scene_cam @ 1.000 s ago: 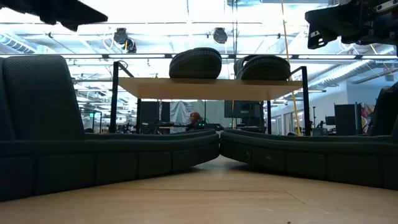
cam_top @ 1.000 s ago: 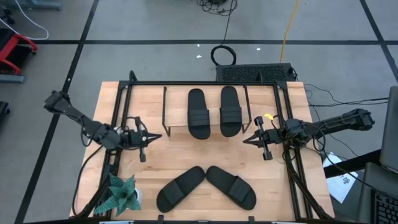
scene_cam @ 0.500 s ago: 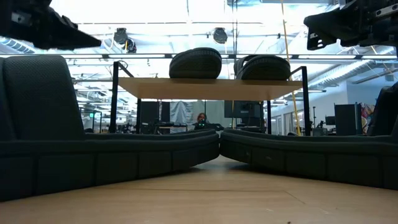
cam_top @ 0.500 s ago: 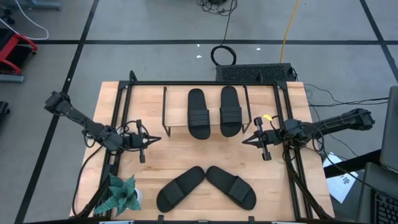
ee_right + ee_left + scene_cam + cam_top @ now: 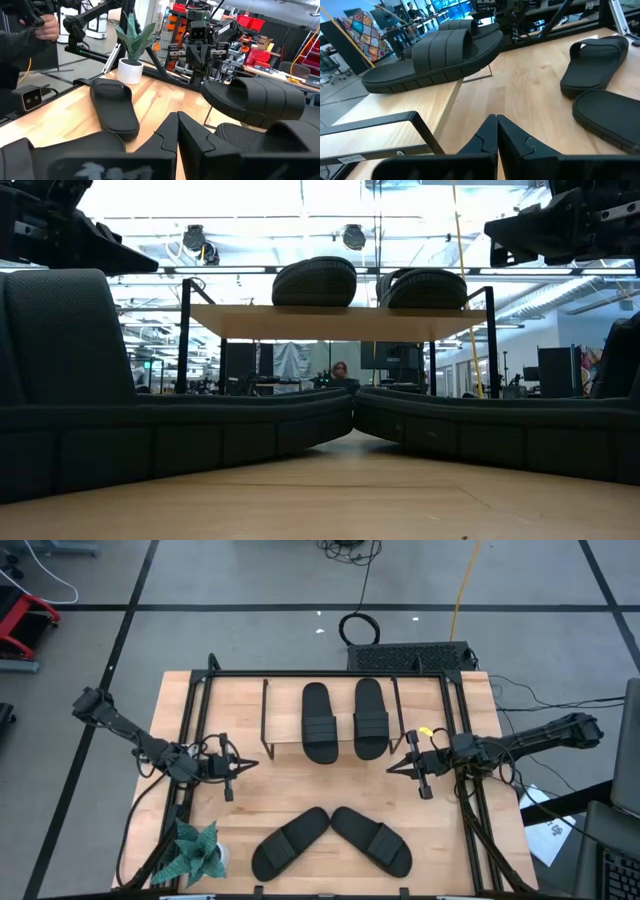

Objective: Pick and place slides into the shelf
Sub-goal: Put the right black slide under the shelf

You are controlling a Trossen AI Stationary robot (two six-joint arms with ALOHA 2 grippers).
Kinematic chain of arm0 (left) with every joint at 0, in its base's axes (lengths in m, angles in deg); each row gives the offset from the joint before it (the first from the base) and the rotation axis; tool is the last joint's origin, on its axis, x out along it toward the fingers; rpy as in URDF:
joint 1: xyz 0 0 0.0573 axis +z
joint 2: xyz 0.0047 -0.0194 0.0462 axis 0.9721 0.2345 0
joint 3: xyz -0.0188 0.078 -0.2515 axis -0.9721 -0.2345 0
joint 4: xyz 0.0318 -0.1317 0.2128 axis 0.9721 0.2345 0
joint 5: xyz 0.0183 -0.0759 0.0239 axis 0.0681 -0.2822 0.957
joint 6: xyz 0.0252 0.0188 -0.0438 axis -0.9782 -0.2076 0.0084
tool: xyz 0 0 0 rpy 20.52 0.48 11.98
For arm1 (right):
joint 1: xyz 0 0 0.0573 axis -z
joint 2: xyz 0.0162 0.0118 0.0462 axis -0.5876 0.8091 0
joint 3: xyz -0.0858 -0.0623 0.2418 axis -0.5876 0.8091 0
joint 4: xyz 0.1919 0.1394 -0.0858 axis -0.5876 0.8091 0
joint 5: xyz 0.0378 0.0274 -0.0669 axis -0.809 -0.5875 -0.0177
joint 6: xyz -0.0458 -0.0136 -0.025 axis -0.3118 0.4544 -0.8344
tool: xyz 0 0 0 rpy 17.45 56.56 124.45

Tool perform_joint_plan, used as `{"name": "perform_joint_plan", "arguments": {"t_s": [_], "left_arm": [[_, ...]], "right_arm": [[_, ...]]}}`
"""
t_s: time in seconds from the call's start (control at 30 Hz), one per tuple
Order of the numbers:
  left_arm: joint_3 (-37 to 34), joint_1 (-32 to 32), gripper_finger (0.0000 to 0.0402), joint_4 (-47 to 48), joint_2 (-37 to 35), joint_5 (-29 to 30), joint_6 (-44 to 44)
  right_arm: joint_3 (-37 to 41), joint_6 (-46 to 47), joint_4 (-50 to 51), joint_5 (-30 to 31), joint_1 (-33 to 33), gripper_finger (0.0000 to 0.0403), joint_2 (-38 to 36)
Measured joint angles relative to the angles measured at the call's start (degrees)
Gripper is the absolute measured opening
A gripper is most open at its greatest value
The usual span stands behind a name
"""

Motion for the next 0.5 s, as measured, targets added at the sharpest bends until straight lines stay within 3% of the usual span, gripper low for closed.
{"name": "perform_joint_plan", "arguments": {"t_s": [0.2,0.5], "left_arm": [[0.00,0.00,0.0013,-1.19,0.00,0.31,-3.92],[0.00,0.00,0.0008,-13.93,-0.02,0.51,-14.47]], "right_arm": [[0.00,-0.04,-2.19,0.00,0.02,0.0000,-0.03],[0.00,-4.44,-2.57,0.00,0.02,0.0000,-0.02]]}}
